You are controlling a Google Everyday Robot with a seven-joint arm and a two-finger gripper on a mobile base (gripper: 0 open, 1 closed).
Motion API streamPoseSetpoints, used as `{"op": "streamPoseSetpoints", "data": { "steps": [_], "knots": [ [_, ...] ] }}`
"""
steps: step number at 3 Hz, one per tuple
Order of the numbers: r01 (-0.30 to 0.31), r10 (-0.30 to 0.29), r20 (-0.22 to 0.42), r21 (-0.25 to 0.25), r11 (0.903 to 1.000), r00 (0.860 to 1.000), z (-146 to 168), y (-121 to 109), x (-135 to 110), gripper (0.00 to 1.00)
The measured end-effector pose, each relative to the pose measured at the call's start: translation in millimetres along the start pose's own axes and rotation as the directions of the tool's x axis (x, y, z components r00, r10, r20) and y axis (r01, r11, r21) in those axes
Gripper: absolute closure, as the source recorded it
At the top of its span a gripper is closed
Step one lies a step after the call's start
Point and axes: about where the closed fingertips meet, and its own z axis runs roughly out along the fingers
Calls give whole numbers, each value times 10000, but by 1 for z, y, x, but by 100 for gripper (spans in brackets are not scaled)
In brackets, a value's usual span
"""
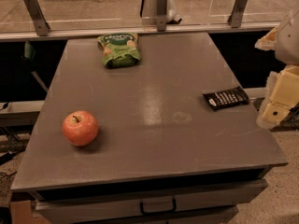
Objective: Move green rice chip bag near apple
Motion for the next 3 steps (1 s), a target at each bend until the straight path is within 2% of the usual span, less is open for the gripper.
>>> {"op": "streamPoseSetpoints", "data": {
  "steps": [1,2,3],
  "knots": [
    [21,-21,40,4,10000,10000,2,-2,-2,0],
    [345,-344,642,-8,9994,9973,29,-36,-24,0],
    [654,-683,1617,234,9976,9845,60,-78,-75,0]
  ]
}}
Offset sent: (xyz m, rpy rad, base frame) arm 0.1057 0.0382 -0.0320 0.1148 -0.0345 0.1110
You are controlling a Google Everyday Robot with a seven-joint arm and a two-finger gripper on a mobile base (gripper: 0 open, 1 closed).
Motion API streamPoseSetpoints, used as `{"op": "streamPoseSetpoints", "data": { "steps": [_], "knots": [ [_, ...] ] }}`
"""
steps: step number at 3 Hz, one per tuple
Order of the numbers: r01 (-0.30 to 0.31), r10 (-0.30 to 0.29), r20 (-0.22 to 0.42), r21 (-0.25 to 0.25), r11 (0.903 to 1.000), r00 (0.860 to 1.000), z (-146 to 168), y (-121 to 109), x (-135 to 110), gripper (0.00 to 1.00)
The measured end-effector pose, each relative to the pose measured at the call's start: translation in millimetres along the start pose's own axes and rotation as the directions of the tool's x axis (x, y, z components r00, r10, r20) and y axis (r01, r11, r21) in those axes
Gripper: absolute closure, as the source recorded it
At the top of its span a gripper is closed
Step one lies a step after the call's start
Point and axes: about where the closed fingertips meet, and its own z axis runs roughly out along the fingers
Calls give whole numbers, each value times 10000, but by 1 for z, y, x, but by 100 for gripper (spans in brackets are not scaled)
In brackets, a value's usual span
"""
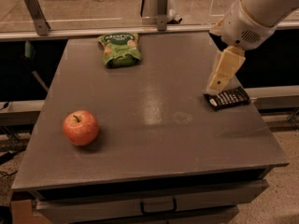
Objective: Move green rice chip bag near apple
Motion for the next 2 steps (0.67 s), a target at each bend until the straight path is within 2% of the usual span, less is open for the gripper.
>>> {"op": "streamPoseSetpoints", "data": {
  "steps": [1,2],
  "knots": [
    [60,-81,1194,175,9998,9928,33,-35,-59,0],
    [61,-82,1194,175,9998,9928,33,-35,-59,0]
  ]
}}
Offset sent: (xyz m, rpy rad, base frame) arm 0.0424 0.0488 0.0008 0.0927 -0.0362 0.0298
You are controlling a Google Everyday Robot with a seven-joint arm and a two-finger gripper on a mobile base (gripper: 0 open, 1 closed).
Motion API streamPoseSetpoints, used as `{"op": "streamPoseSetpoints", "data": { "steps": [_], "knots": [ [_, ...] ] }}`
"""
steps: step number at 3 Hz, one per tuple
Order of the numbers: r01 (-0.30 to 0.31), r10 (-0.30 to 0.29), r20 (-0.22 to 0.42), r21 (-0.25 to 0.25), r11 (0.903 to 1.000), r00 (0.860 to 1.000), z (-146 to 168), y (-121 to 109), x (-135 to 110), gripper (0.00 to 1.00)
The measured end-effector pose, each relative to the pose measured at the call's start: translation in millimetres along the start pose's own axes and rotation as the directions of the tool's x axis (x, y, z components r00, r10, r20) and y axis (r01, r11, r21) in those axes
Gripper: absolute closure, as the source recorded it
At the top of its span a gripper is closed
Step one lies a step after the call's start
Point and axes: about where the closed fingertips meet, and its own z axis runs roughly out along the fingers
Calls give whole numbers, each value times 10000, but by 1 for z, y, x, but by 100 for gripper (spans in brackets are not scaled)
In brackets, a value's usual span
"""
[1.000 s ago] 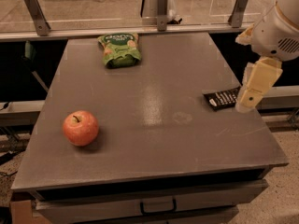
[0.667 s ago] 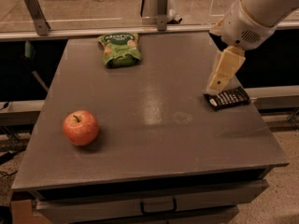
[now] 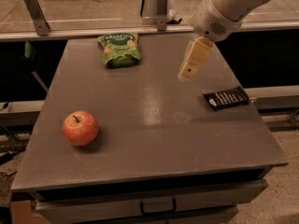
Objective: Move green rice chip bag near apple
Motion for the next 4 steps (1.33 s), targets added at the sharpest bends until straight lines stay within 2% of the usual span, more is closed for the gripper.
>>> {"op": "streamPoseSetpoints", "data": {
  "steps": [1,2,3,4],
  "knots": [
    [-374,369,313,163,9992,9988,18,-10,-8,0],
    [-1068,1024,1158,324,9937,9880,59,-38,-26,0],
    [-1602,1531,2113,168,9869,9654,100,-66,-52,0],
    [-2371,2278,2811,-9,9715,9323,147,-90,-75,0]
  ]
}}
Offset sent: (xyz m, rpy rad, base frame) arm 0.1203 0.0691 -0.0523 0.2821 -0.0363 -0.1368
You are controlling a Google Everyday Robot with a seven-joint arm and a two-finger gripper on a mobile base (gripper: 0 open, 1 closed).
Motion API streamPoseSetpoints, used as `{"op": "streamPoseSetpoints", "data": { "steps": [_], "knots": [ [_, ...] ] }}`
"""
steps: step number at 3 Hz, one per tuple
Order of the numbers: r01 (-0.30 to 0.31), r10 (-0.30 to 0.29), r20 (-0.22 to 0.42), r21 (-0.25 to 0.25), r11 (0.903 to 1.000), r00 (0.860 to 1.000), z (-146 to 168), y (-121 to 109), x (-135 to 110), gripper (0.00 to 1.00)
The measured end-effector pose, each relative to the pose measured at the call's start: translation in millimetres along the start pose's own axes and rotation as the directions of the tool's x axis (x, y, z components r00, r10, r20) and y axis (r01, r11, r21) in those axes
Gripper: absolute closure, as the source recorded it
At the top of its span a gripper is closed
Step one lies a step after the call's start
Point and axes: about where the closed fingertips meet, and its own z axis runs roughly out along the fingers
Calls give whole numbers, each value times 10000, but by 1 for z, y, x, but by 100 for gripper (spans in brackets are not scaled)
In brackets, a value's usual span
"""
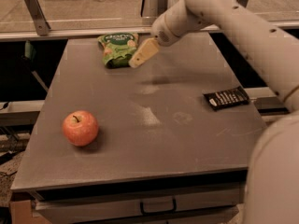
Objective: Move green rice chip bag near apple
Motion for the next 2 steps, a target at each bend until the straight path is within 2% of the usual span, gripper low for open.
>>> {"op": "streamPoseSetpoints", "data": {
  "steps": [1,2],
  "knots": [
    [-893,894,549,-36,9960,9945,37,-11,-8,0],
    [-1411,1420,885,-167,9899,9859,66,-12,-17,19]
  ]
}}
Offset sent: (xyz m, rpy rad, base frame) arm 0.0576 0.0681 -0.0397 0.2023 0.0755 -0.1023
